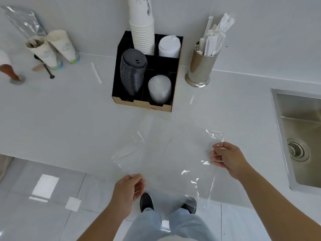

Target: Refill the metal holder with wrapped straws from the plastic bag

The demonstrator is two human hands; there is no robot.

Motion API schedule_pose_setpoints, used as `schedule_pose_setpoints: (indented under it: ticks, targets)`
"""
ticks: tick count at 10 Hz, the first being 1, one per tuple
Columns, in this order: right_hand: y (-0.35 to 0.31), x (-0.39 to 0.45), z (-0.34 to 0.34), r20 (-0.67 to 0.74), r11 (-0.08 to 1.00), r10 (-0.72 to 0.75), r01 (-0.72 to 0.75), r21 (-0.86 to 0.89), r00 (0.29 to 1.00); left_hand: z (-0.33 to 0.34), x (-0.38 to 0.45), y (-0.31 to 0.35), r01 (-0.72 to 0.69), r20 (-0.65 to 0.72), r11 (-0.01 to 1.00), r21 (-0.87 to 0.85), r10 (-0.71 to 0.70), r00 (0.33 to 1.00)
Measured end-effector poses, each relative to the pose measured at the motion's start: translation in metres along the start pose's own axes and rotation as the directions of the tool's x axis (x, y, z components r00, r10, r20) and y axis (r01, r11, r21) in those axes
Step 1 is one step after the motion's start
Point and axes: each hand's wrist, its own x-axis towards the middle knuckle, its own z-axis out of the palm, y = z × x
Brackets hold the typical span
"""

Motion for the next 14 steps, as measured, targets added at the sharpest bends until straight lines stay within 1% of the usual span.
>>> schedule_pose_setpoints:
  ticks: [2, 3, 5, 6, 7, 8, 9, 10, 12, 13, 14]
  targets:
    - [-0.011, 0.0, 0.036, 0.021, 1.0, -0.019, 0.02, -0.023, 1.0, -0.026, 0.003, 0.004, -0.008, -0.025, 0.997, -0.079, 0.006, 1.0]
    - [-0.022, 0.004, 0.062, 0.012, 0.999, -0.038, 0.038, -0.003, 0.999, -0.036, 0.013, 0.015, -0.057, -0.04, 0.997, -0.06, 0.054, 0.998]
    - [-0.034, 0.017, 0.091, -0.08, 0.998, -0.062, 0.064, 0.018, 0.995, -0.045, 0.032, 0.032, -0.107, -0.073, 0.989, -0.105, 0.099, 0.992]
    - [-0.036, 0.02, 0.1, -0.114, 0.998, -0.048, 0.052, 0.029, 0.992, -0.045, 0.039, 0.036, -0.12, -0.088, 0.985, -0.122, 0.109, 0.99]
    - [-0.031, 0.02, 0.105, -0.071, 0.999, 0.043, -0.042, 0.02, 0.997, -0.042, 0.043, 0.035, -0.124, -0.095, 0.977, -0.175, 0.109, 0.99]
    - [-0.023, 0.019, 0.106, -0.079, 0.998, 0.065, -0.067, -0.022, 0.995, -0.041, 0.043, 0.032, -0.125, -0.11, 0.971, -0.203, 0.104, 0.988]
    - [-0.019, 0.019, 0.105, -0.098, 0.999, 0.037, -0.04, -0.027, 0.994, -0.042, 0.043, 0.031, -0.117, -0.125, 0.98, -0.158, 0.098, 0.987]
    - [-0.018, 0.019, 0.104, -0.143, 0.999, -0.005, -0.001, -0.037, 0.99, -0.047, 0.042, 0.032, -0.103, -0.16, 0.994, -0.045, 0.095, 0.983]
    - [-0.019, 0.025, 0.097, -0.201, 0.995, -0.052, 0.034, -0.089, 0.978, -0.059, 0.035, 0.03, -0.116, -0.193, 0.988, 0.098, 0.134, 0.972]
    - [-0.022, 0.024, 0.092, -0.208, 0.993, -0.083, 0.064, -0.095, 0.975, -0.057, 0.031, 0.027, -0.143, -0.149, 0.982, 0.125, 0.161, 0.976]
    - [-0.031, 0.022, 0.09, -0.197, 0.996, -0.085, 0.081, -0.029, 0.977, -0.048, 0.031, 0.032, -0.158, -0.11, 0.984, 0.082, 0.166, 0.98]
